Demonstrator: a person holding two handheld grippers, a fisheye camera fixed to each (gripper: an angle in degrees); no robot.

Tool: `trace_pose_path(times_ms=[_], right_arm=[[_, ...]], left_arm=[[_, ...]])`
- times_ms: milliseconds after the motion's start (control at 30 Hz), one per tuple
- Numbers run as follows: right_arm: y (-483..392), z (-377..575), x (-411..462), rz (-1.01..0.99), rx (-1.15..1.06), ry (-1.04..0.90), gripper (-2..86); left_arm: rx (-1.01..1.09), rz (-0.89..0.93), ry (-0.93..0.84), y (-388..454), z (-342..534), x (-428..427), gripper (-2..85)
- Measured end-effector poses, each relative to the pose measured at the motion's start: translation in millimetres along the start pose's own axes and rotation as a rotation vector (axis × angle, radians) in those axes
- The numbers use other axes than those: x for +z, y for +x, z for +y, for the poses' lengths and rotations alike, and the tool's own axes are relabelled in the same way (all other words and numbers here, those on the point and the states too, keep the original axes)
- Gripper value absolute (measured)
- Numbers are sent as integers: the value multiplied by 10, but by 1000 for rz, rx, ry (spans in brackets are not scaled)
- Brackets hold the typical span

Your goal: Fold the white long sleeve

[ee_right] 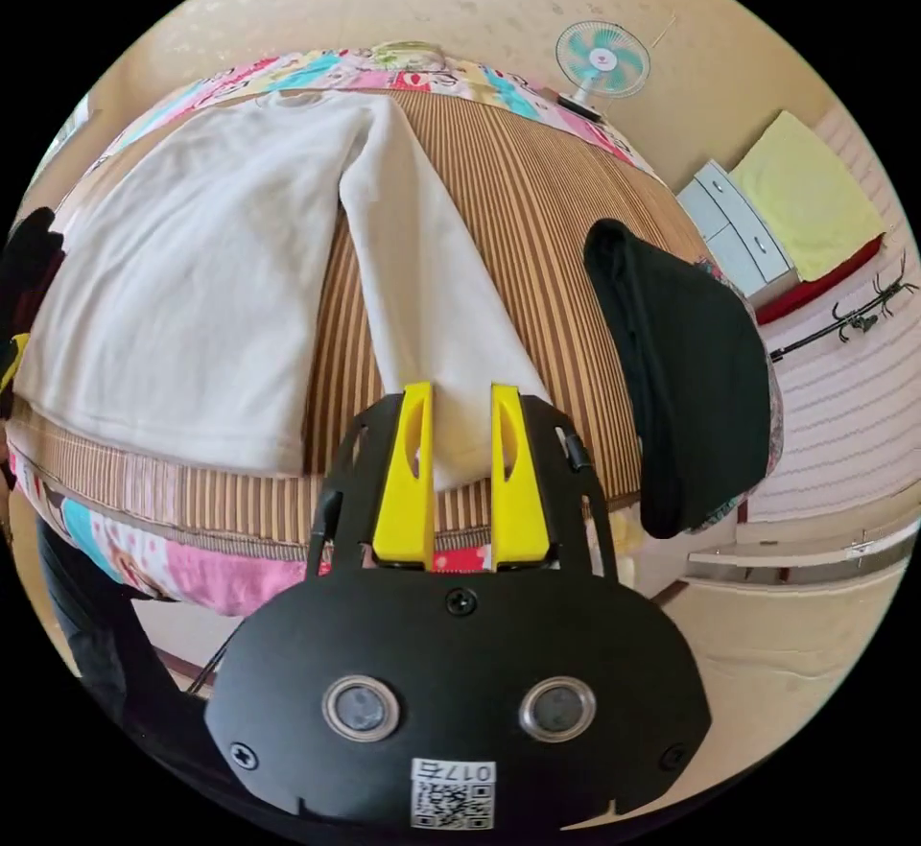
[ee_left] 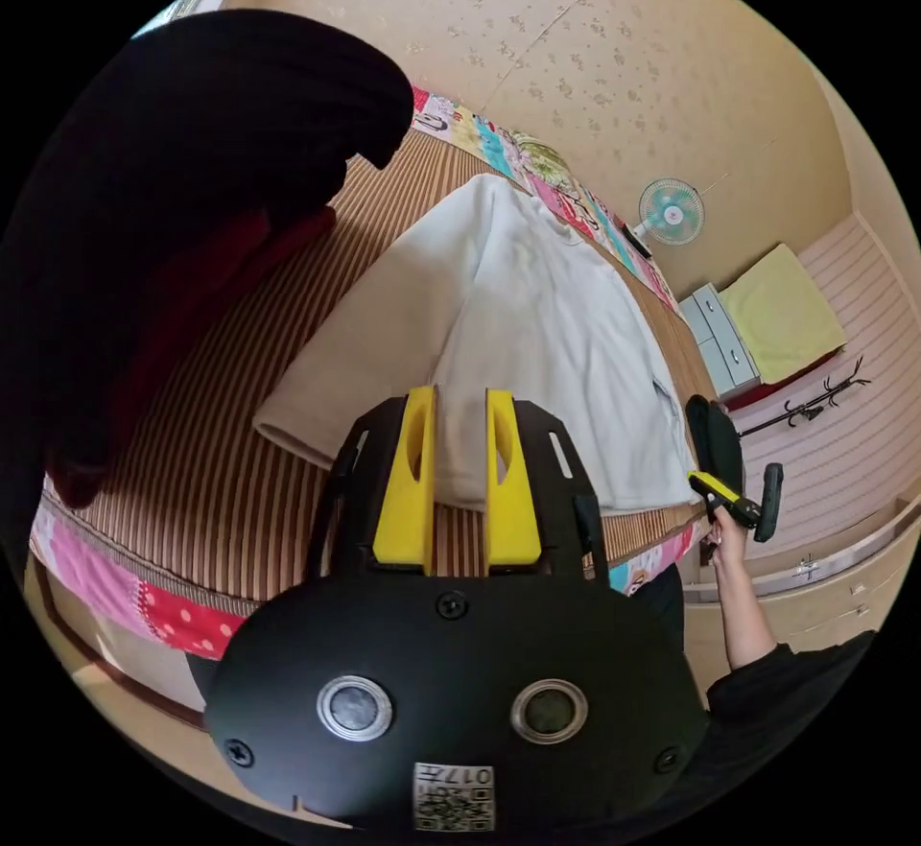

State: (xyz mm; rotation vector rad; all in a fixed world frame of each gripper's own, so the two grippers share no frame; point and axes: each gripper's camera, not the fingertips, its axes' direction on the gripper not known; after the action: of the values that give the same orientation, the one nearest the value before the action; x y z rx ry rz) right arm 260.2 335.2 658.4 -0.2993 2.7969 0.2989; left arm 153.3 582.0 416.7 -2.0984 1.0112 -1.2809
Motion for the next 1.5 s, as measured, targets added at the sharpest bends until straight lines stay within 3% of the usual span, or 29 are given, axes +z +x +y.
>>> trace_pose_path(times_ms=[133, 233, 300, 367, 433, 500, 633, 733, 800, 867, 967, 1100, 1233, 1300, 1433, 1500], right_arm=[[144, -168, 84, -37, -197, -100, 30], [694, -566, -274, 102, -134, 0, 24], [1503, -899, -558, 144, 169, 130, 24], [2069, -1028, -582, 206, 447, 106, 30], [2336, -1023, -558, 48, 590, 52, 48], [2074, -857, -524, -263, 530, 83, 72], [1056, -371, -232, -562, 260, -37, 88], [482, 211, -111, -549, 252, -104, 77], [329, 521, -309, -595, 266, 12, 48], [300, 523, -384, -557, 201, -6, 23], [570, 447, -514, -421, 139, -34, 12], [1361, 669, -1042, -335, 193, 94, 14], [1615, 815, -825, -604, 222, 37, 40], [1495, 821, -535, -752, 240, 4, 81], [1085, 757, -209, -787, 212, -114, 82], [887, 757, -190, -709, 156, -167, 52]], left_arm=[[-6, -35, 28, -24, -131, -338, 83], [10, -24, -14, 30, -313, -339, 89], [34, -64, 24, 115, -325, -409, 86], [42, -90, 35, 157, -342, -446, 82], [7, -51, 29, 121, -394, -510, 83], [-18, -36, 45, 78, -417, -576, 84], [-28, -135, -61, -36, -615, -457, 72], [42, -152, -82, -60, -766, -532, 61], [55, -141, -115, -94, -901, -628, 53], [66, -123, -148, -147, -1048, -709, 45], [77, 29, -219, -295, -1326, -923, 41], [110, 272, -200, -338, -1276, -1525, 40], [33, 119, -160, -580, -892, -1534, 41], [-42, 133, -149, -801, -844, -1458, 41], [-220, 209, -159, -1317, -889, -1350, 41], [-210, 210, -172, -1430, -936, -1349, 41]])
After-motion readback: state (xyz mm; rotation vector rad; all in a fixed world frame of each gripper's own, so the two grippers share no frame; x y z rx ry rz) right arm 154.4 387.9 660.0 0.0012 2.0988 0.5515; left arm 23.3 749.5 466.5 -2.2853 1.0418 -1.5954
